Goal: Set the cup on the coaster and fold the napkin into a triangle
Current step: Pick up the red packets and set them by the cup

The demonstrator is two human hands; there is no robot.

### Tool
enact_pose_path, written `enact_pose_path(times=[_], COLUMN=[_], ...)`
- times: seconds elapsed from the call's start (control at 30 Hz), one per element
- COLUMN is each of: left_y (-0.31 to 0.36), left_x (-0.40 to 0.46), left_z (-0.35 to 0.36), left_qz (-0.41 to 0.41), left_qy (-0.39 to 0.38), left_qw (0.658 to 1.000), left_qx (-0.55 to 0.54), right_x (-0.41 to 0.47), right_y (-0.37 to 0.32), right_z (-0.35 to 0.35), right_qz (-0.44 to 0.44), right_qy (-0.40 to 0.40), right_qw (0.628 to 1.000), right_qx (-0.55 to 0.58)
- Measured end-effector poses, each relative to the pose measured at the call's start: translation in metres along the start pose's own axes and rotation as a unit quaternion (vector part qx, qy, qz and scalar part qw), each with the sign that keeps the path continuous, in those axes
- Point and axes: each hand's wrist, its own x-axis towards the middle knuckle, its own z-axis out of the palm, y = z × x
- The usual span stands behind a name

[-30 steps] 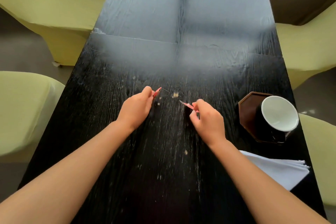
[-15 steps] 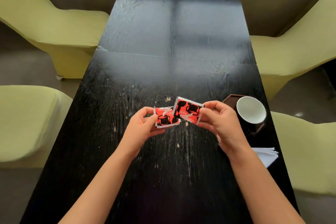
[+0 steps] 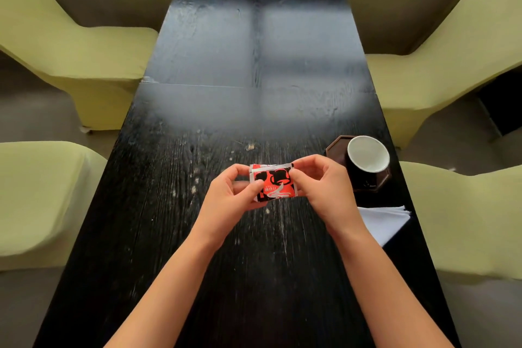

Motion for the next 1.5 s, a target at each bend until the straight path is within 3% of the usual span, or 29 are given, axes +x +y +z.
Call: enact_pose_path(times=[0.17,0.37,0.67,0.87,1.2,1.5], left_y=[0.008,0.026,0.060,0.072,0.049,0.043], left_x=[-0.013,-0.026,-0.033,-0.036,-0.026,0.024], left_z=[0.007,0.011,0.015,0.033,0.139,0.240], left_qz=[0.025,0.047,0.054,0.063,0.101,0.074], left_qy=[0.004,-0.007,-0.029,-0.009,0.067,0.107], left_qw=[1.000,0.998,0.995,0.990,0.971,0.976], left_qx=[0.017,0.032,0.084,0.124,0.205,0.175], right_x=[-0.015,-0.033,-0.047,-0.048,-0.020,0.041], right_y=[-0.004,-0.014,-0.034,-0.035,0.004,0.019], right_z=[-0.007,-0.021,-0.039,-0.065,-0.164,-0.263], right_qz=[0.008,0.049,0.022,0.013,0.015,-0.012], right_qy=[0.005,-0.076,-0.040,-0.062,-0.087,-0.124], right_qw=[1.000,0.987,0.989,0.988,0.990,0.988], right_qx=[0.015,0.131,0.144,0.138,0.112,0.087])
